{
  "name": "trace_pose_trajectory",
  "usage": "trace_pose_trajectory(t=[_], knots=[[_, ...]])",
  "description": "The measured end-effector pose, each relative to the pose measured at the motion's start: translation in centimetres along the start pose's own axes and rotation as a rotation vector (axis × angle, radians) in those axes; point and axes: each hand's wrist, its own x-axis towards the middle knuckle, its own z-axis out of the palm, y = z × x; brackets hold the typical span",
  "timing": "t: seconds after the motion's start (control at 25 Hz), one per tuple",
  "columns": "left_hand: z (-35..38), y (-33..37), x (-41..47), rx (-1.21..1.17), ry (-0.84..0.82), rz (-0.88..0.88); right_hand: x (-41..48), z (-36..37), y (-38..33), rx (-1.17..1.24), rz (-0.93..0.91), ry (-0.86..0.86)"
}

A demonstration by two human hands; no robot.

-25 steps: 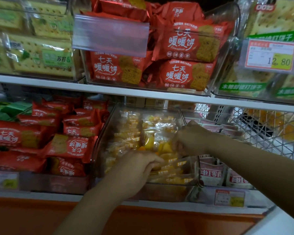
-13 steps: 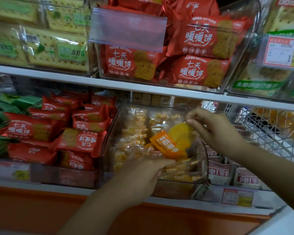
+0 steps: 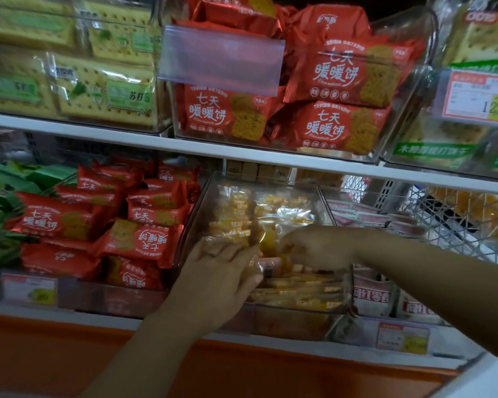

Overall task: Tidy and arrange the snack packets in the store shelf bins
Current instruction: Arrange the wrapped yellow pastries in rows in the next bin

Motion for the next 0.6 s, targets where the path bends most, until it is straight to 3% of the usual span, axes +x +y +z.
trace_pose_trajectory(t=[0.16,0.36,0.6], knots=[[-0.5,-0.1,0.9,-0.026,-0.14,-0.037,2.6,-0.1,-1.4,-0.079,0.002,0.086],[-2.1,-1.4,-0.3,-0.202,-0.294,0.022,4.9,0.6,-2.0,-0.146,-0.043,0.058],[-3.2,-2.7,-1.0,-0.361,-0.337,0.016,2.7,1.2,-1.0,-0.065,-0.138,0.148]])
